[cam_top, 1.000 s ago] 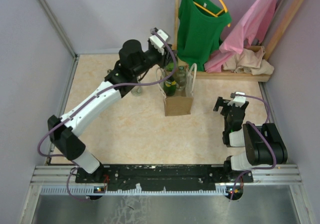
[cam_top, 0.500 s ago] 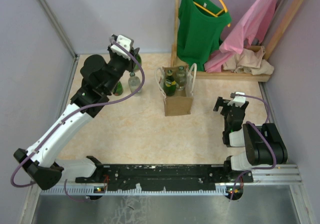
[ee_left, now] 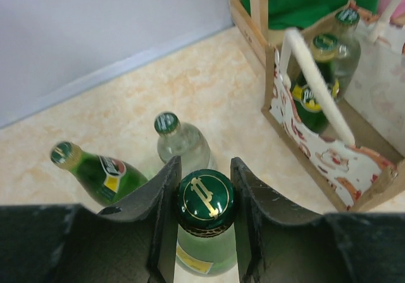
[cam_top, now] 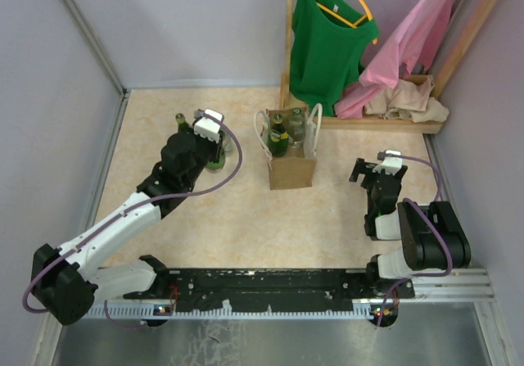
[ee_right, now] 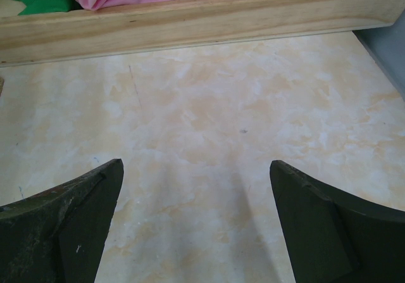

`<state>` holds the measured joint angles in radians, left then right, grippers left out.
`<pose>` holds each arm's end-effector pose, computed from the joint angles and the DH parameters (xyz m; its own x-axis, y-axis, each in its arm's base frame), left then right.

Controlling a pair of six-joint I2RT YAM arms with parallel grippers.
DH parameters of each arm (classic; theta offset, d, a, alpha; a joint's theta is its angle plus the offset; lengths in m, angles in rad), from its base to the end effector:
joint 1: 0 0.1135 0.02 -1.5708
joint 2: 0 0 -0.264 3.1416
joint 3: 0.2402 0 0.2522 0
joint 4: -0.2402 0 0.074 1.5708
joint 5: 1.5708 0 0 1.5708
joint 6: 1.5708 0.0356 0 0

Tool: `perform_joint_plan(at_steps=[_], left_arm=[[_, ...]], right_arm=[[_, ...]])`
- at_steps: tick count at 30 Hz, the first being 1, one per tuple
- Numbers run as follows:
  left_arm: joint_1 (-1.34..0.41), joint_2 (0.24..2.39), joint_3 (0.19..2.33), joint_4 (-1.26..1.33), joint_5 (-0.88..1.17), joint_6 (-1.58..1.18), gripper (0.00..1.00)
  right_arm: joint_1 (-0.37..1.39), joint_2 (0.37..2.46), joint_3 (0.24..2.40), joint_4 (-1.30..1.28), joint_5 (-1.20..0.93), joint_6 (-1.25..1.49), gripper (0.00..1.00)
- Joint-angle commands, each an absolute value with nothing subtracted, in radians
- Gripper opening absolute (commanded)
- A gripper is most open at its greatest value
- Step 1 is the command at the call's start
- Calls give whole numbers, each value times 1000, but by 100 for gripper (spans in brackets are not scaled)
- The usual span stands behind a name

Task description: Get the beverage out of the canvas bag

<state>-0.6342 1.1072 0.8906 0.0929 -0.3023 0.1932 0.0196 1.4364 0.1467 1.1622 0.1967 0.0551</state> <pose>0.2167 -0.1463 0.3423 -0.0346 0.2530 -0.9668 0.3407 0.9125 0.2266 0.2183 -0.0027 0.1426 -0.1173 0.0517 -0.9917 0.1813 0.9830 0.0298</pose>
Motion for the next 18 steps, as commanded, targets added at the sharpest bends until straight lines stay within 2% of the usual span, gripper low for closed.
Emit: perform_joint_plan(at_steps=[1,18], left_arm=[[-630,1063,804,459,-308,169,0],[-483,1233,702,616,-183,-34,0]], right_arm=[[29,1442,181,1218,204,44,99],[29,1443,180,1218,205,43,99]])
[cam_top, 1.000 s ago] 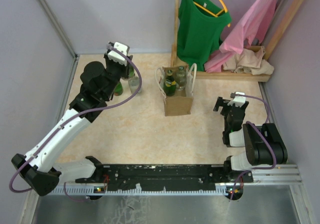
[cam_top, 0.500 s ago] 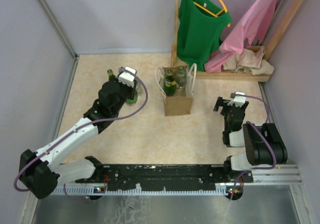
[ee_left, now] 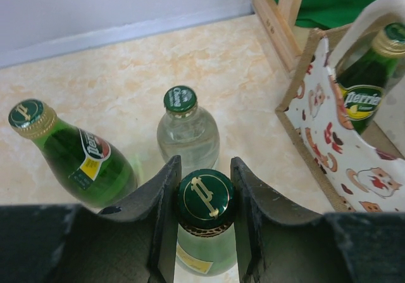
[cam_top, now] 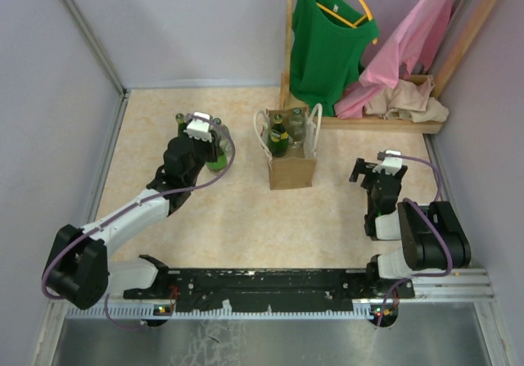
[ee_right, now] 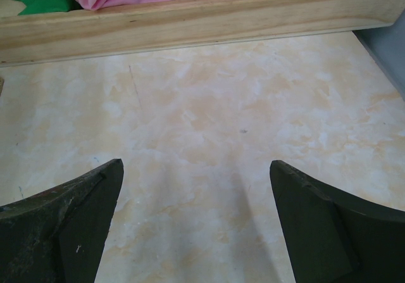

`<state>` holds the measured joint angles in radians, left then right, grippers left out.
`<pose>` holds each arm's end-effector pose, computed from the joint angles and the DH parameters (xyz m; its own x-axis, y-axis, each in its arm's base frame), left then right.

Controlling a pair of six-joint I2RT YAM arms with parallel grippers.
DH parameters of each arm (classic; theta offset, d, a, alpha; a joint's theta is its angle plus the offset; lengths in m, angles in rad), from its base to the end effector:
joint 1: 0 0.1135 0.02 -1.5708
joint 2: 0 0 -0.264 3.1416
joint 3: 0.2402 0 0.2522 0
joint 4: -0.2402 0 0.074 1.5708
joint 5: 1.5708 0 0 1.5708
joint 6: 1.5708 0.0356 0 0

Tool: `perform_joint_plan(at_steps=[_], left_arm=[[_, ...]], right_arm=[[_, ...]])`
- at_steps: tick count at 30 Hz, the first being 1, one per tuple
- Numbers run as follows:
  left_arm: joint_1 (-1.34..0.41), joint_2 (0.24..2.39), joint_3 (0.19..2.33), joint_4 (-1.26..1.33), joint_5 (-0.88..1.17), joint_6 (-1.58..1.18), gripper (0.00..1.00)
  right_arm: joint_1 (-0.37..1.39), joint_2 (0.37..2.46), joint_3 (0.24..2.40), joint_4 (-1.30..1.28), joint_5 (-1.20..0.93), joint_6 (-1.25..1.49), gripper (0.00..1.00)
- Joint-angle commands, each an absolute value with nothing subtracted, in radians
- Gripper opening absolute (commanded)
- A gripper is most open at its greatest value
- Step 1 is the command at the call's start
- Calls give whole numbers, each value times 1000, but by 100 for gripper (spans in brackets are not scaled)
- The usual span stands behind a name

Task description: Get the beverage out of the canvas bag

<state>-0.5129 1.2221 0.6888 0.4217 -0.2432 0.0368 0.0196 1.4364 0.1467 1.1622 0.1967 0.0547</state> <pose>0.2474 -0.1295 0.2767 -0.0871 0.0901 -0.9921 0.2711 0.9604 0.0634 0.2183 -0.0027 0.1426 -0.1174 0.0513 -0.9918 0.1813 0.9830 0.0294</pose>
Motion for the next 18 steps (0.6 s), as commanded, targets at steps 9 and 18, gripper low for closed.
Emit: perform_joint_plan(at_steps=[9,18], left_arm=[[-471,1311,737,585,-128,-66,0],[-471,1352,738,606,-72,-91,0]], right_arm=[[29,1443,180,1218,204,43,99],[29,1442,181,1218,204,43,99]])
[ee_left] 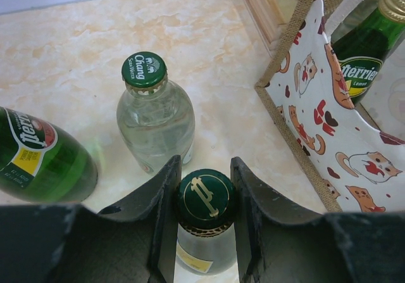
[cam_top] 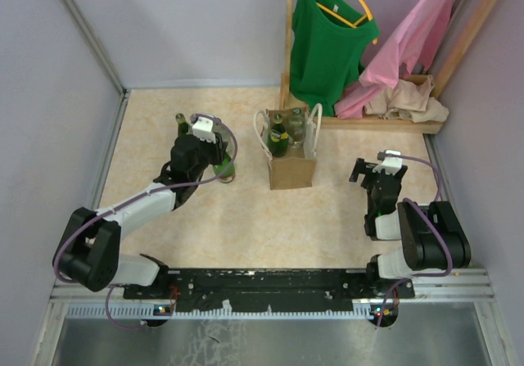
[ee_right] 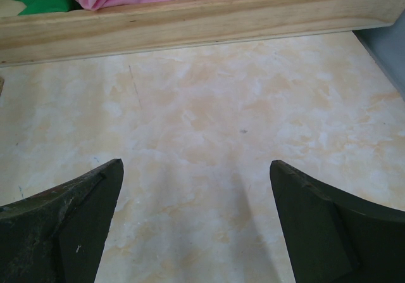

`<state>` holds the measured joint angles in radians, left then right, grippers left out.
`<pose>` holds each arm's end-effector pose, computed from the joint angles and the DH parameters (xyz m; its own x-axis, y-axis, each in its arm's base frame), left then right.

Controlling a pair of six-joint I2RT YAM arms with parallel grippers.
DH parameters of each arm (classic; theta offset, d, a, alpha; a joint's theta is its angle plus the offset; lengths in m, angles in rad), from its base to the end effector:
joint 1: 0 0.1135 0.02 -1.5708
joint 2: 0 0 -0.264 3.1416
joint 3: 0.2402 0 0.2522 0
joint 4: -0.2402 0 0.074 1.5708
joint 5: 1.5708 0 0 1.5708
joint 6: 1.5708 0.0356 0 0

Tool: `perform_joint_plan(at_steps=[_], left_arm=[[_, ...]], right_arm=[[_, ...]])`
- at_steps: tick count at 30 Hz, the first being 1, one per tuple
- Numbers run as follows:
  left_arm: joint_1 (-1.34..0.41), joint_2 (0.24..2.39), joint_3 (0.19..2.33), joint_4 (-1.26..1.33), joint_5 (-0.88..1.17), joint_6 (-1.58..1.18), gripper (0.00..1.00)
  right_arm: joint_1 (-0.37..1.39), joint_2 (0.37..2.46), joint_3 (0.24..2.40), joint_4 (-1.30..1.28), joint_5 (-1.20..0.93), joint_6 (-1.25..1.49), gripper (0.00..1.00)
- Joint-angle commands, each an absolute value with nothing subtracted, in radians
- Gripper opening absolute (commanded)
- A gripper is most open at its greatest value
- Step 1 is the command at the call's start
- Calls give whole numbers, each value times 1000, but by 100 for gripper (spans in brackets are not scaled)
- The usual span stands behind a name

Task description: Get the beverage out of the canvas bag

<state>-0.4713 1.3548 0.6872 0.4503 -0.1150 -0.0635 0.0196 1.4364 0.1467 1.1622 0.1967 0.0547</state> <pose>0.2689 -0.1325 0.2432 -0.2140 0.0383 -0.9761 0.3383 0.9403 -0.0373 0.2183 -0.0027 0.1426 -0.1174 0.0513 -0.9918 0.1813 0.9830 0.0294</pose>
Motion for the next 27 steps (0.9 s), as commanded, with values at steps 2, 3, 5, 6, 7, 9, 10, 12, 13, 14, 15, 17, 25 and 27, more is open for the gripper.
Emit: perform_joint_plan(at_steps=[2,3,5,6,7,9,10,12,13,14,15,17,25,27], left_arm=[[-471,1361,740,607,-67,-91,1],[-471,1365,742,607,-67,-92,5],[-472,1365,741,601,-67,-96,24],[-472,1364,742,597,-65,-98,34],[-471,1362,744,589,-65,-97,39],[-471,1357,744,582,-58,-84,44],[-472,1355,744,579,-57,-80,46],[-471,1352,744,573,-57,-81,50],[-471,1349,744,571,-57,-80,55],[-471,1347,744,570,-57,-80,62],[-471,1346,745,569,-58,-79,66],[-472,1342,748,566,-59,-79,67],[-474,1272,827,536,-72,-21,68],[-475,1262,876,518,-58,7,69]], right_arm=[[29,1443,181,1218,205,44,99],[28,1442,180,1218,205,43,99],[29,1442,181,1218,204,43,99],[29,1442,180,1218,204,44,99],[28,1443,181,1218,205,43,99],[29,1442,179,1218,204,43,99],[29,1443,181,1218,204,43,99],[28,1442,181,1217,205,43,99],[29,1443,180,1218,205,43,99],[28,1443,179,1218,205,42,99],[28,1443,180,1218,204,43,99],[28,1443,180,1218,204,44,99],[29,1442,180,1218,204,44,99],[29,1443,181,1218,205,43,99]])
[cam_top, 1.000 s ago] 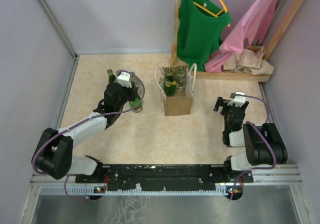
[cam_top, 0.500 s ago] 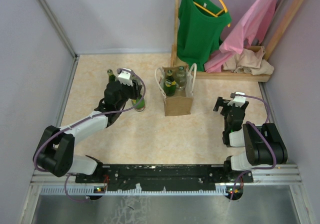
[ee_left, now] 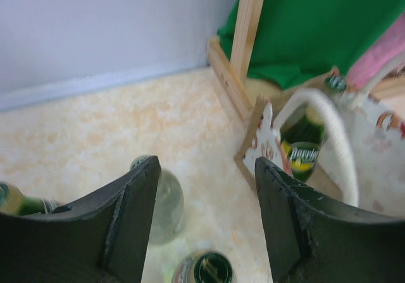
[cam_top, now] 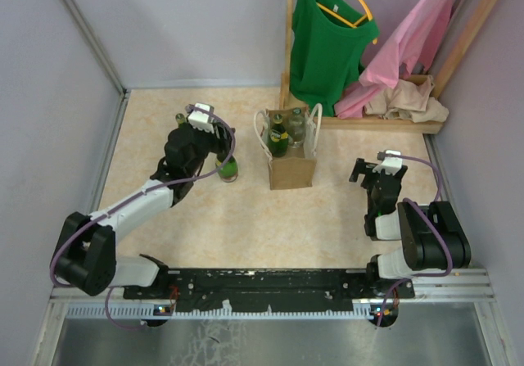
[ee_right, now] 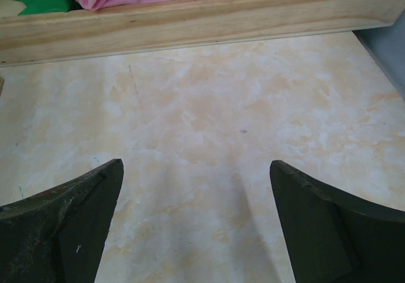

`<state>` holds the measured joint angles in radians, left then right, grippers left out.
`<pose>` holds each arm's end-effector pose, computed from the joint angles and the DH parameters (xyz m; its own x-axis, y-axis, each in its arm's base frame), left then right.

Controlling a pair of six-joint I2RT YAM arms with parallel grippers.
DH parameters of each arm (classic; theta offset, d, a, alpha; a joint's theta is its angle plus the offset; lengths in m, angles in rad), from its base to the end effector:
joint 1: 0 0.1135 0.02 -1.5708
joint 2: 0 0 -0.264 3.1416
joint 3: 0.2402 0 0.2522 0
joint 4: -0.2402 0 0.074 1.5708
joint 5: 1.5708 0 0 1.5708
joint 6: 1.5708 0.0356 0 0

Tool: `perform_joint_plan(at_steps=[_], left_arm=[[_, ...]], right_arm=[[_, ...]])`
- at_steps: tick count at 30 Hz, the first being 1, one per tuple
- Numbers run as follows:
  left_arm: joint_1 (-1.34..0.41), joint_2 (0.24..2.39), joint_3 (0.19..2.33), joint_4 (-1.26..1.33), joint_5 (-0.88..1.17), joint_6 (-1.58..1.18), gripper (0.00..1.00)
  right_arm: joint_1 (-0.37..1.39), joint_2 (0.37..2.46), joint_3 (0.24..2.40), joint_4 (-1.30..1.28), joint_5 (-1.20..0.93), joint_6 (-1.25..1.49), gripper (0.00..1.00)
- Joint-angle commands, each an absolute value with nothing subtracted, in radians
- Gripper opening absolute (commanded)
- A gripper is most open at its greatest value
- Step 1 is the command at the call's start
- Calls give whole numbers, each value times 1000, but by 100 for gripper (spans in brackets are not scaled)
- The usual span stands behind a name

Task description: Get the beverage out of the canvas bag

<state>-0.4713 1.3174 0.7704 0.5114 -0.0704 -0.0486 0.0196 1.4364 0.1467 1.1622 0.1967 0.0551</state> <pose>0.2717 -0.1357 0.2890 -0.0506 -0.0286 -0.9983 0.3883 0.9204 -0.0460 0.2183 -0.0027 0.1426 -0.1173 0.0517 -0.9917 0.1813 0.9830 0.0298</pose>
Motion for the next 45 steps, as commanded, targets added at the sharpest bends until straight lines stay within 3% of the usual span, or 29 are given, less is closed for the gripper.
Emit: perform_joint_plan(at_steps=[1,8,20,28,36,45], left_arm=[[-479,1260,907,506,-49,25,69],[-548,1328,1123,424,113,112,70],[-698,1673,1457,233,323,137,70],[-703,1845,1604,148,281,112,72],[-701,1862,1571,161,124,79,74],[-671,1910,1565,158,117,36,74]], right_arm=[[28,1442,181,1217,204,43,99],[29,1442,180,1218,205,43,99],[28,1443,180,1218,205,43,99],[28,1443,181,1218,204,43,99],[27,1443,180,1218,204,44,99],[29,1443,181,1218,205,43,99]])
